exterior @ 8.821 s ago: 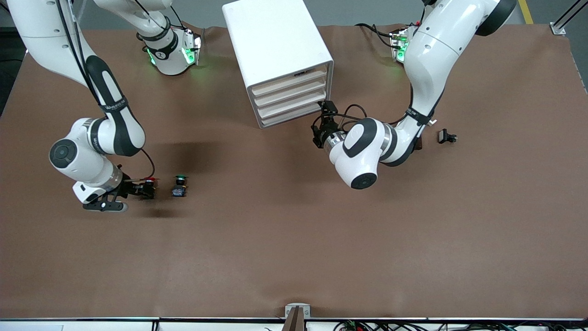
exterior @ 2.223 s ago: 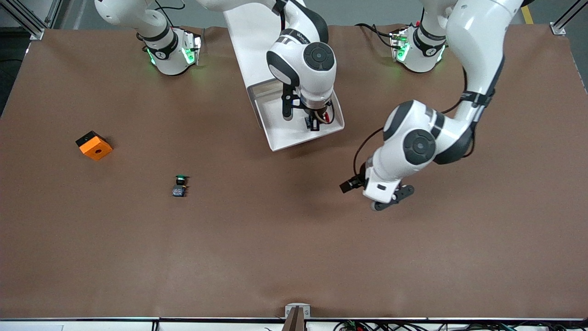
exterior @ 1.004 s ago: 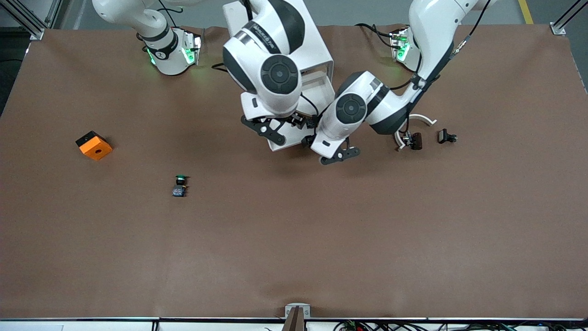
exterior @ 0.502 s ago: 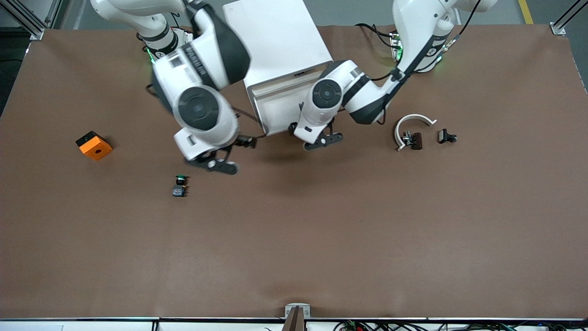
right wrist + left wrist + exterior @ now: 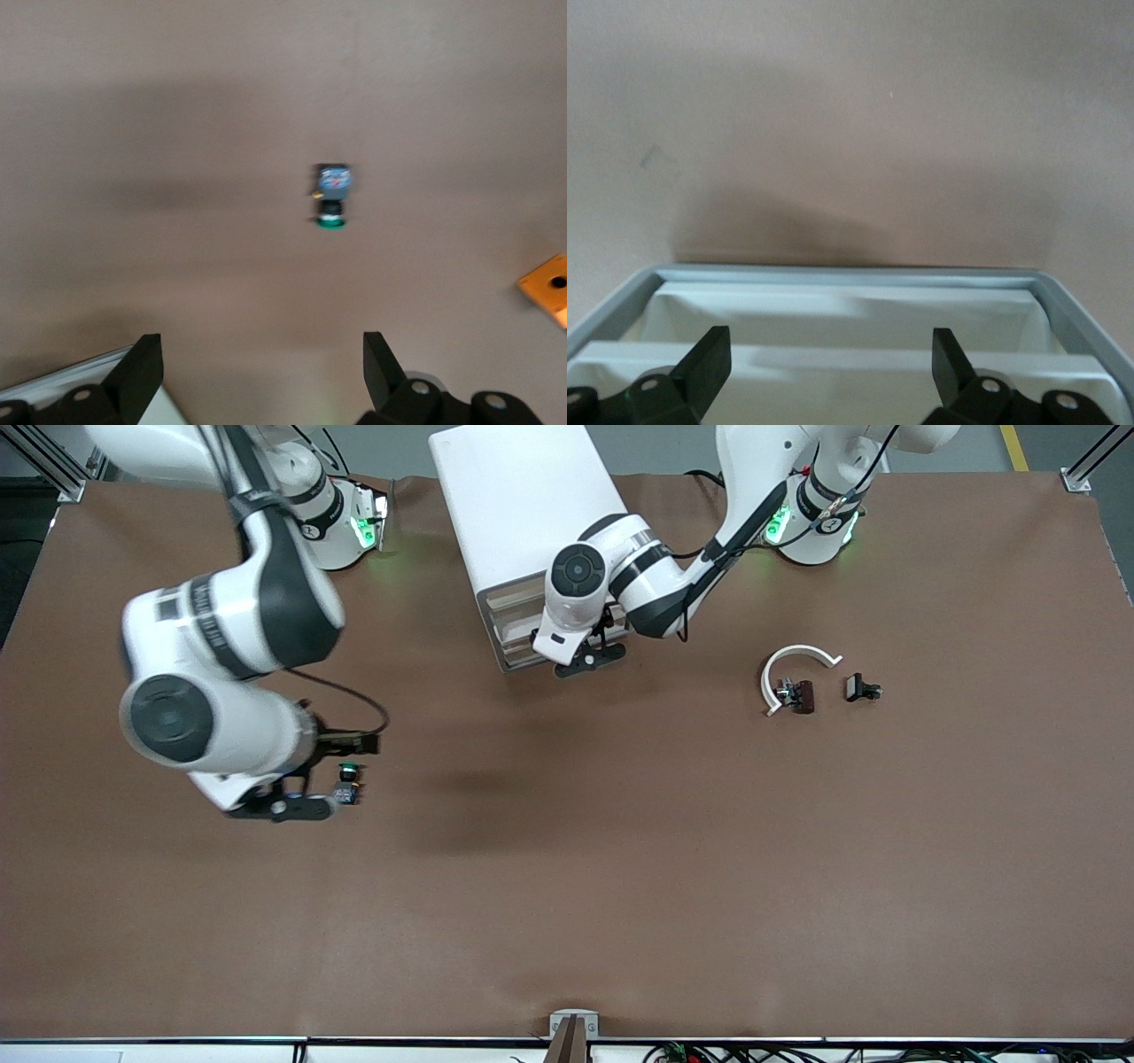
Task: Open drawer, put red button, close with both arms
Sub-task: 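Withdraw the right gripper to rest while the left gripper finishes closing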
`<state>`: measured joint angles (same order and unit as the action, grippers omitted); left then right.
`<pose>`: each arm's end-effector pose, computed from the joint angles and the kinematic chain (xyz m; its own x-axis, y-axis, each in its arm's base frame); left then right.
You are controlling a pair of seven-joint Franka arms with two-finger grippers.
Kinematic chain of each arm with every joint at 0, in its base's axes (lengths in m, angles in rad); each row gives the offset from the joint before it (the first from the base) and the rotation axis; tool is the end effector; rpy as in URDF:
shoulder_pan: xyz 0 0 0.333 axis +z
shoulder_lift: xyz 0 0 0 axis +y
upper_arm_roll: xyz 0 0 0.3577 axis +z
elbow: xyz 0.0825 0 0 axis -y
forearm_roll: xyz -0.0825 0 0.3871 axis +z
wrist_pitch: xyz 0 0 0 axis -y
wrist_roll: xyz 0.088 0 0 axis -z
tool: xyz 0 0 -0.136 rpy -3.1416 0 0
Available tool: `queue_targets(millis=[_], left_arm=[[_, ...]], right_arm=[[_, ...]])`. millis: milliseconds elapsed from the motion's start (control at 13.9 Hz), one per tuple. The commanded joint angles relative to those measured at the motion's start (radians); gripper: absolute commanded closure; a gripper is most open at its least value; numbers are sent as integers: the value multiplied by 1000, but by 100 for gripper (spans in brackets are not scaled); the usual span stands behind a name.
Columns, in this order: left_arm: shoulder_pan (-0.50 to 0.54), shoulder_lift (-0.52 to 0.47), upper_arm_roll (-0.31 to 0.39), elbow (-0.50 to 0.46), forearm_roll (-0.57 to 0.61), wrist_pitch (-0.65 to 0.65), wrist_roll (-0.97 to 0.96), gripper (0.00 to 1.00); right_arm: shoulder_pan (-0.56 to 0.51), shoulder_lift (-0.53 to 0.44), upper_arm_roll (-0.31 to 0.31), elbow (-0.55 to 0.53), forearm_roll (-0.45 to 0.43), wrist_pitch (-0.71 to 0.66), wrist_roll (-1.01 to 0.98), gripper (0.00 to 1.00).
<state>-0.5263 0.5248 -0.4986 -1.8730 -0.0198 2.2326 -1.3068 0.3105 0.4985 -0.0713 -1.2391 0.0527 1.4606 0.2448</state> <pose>0.3497 -0.5398 0.2609 0.9051 0.3258 -0.2733 0.3276 -0.9439 -0.0404 0.6623 0.1803 0.4705 0.9632 -0.0097 -0.2686 0.0035 -0.9988 0.0486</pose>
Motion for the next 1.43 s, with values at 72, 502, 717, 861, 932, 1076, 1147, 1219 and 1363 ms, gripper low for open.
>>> queue_targets(millis=[72, 502, 717, 861, 932, 1076, 1147, 1219, 1363], left_arm=[[-3, -8, -41, -3, -5, -16, -61, 0], [14, -9, -37, 18, -2, -27, -63, 0], [43, -17, 26, 92, 8, -39, -63, 0], [113, -22, 38, 133, 17, -79, -55, 0], [159, -22, 38, 158, 37, -88, -51, 0], [238, -22, 38, 222, 92, -114, -49, 0], [276, -22, 38, 253, 101, -123, -49, 0], [325, -20, 38, 282, 107, -131, -46, 0], [394, -22, 40, 314, 115, -139, -16, 0]], right_arm=[[-115, -70, 22, -11, -30, -20, -155, 0], [-218, -185, 24, -11, -92, -104, -222, 0], [-220, -216, 22, -11, -123, -143, -242, 0], [-243, -232, 24, -13, -116, -152, -248, 0], [-249, -233, 24, -13, -113, -152, -242, 0], [-249, -235, 21, -11, -120, -163, -230, 0], [-254, -235, 19, -7, -119, -172, -230, 0], [-269, -235, 21, -5, -116, -174, -230, 0], [-283, -267, 22, -3, -113, -175, -231, 0]])
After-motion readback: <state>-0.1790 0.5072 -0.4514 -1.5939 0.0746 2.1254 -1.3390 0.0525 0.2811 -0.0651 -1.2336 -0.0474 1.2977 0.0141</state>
